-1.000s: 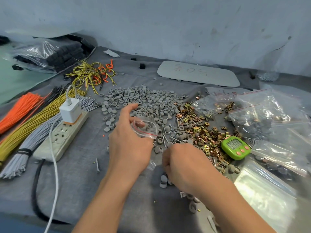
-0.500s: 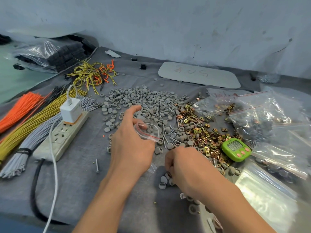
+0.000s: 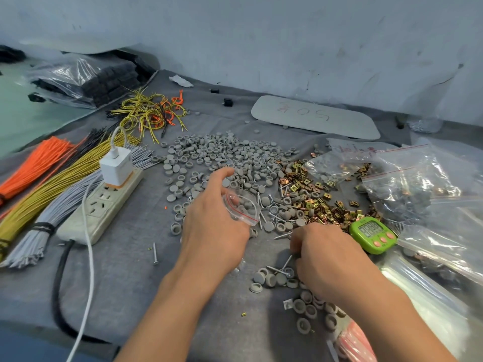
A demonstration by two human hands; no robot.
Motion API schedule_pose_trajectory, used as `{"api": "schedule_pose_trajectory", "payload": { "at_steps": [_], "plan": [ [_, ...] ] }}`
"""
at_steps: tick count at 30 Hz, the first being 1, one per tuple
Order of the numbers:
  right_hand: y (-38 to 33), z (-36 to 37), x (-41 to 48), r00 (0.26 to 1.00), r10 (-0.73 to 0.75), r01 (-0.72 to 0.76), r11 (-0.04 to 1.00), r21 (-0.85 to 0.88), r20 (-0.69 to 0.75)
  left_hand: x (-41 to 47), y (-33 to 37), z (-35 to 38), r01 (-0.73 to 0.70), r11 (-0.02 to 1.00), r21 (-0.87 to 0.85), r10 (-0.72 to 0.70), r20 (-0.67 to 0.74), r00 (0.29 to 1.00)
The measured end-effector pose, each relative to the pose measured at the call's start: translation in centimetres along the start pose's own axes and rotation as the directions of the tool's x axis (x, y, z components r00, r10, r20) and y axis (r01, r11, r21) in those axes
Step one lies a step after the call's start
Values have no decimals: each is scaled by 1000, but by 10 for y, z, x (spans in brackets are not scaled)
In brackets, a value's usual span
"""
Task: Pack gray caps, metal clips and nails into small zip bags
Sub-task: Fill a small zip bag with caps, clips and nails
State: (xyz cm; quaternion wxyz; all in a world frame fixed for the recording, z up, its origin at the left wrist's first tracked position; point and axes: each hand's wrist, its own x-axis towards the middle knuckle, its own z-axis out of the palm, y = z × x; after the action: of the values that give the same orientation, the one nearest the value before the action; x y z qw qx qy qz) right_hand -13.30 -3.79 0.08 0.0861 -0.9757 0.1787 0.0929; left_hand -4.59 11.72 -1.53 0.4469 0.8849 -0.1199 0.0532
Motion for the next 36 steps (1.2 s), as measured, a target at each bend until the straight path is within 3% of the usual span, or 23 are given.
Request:
{"api": "schedule_pose_trajectory", "payload": {
  "at_steps": [6,11,17,26,31,36],
  "plan": [
    [-8,2,-1,999,-5,7,999,-46,43,-2,-3,1,4,1000,17,-5,31,1000],
    [-6,1,-2,1000,-1,-1,998,-65,-29,-2,-8,3,43,997,71,-49,83,995],
    [0,-1,-10,997,-38,39,999,-16,63,0,-16,1,46,994,96,-56,106,993],
    [-12,8,-4,999,-32,32,999,-44,-5,4,-13,-11,84,996,-4,-83,51,995],
    [-6,10,11,968,32,-2,993,118,-247,7,-13,-19,107,994,-15,-107,-25,994],
    [-7,19,29,984,-105,115,991,70,-141,9,-15,-21,86,996,-18,-87,-80,993]
  ]
}}
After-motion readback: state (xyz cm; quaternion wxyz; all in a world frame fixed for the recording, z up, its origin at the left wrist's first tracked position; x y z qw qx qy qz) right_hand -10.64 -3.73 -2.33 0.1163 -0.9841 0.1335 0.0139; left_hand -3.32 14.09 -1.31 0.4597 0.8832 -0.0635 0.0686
